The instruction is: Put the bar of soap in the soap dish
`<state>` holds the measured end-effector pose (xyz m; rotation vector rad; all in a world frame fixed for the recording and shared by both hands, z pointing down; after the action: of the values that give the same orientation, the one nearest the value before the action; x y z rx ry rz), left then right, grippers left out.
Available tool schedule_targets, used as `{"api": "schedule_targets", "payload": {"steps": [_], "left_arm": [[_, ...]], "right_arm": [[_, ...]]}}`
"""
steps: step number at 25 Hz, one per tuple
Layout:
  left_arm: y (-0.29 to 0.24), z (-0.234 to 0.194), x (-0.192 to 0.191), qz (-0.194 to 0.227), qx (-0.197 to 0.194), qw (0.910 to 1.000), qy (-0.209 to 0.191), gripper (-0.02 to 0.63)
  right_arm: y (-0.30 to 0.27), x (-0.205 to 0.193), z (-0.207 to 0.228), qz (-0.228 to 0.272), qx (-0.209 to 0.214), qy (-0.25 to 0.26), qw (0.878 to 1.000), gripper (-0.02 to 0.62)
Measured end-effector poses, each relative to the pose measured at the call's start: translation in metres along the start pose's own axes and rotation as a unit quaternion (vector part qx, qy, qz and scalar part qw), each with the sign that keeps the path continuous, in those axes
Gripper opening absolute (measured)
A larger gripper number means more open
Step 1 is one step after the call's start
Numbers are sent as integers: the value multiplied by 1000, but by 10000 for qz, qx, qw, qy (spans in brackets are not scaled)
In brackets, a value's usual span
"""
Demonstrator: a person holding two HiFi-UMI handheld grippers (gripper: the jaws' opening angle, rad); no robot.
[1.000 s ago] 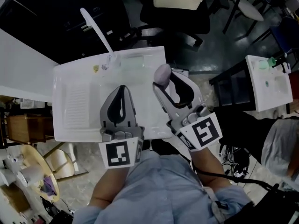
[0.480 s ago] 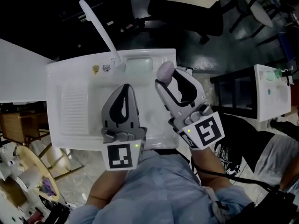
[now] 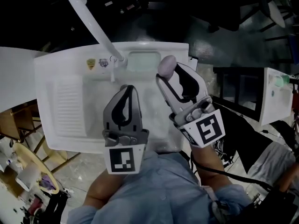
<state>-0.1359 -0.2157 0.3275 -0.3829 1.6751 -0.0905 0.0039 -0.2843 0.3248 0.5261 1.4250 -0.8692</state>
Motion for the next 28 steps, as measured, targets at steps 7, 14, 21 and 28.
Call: {"api": "schedule_targets", "payload": {"steps": [7, 14, 21, 28], "left_arm": [[-22, -20, -24, -281, 11, 9995, 131, 6], [-37, -21, -46, -453, -204, 9987, 140, 6], [-37, -20, -51, -556, -333, 9976, 245, 6], [-44, -15, -52, -515, -419, 9975, 222, 6]], "right_arm": [[-32, -36, 11, -411, 74, -53, 9991, 176], [-55, -73, 20, -806, 48, -33, 9967, 176], [-64, -92, 22, -1092, 24, 152, 9939, 176], [-76, -107, 25, -1444, 30, 619, 9876, 176]]}}
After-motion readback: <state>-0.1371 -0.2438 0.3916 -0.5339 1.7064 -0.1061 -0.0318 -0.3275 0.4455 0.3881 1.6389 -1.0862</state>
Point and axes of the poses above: the fingertips, and each gripper's own axes: y backward along the fingers, z to its right, x out of its top, the point moved 7 cm from there along y, backward along the fingers, and after that the axes turned 5 degrees about -z, right-handed, at the moved point
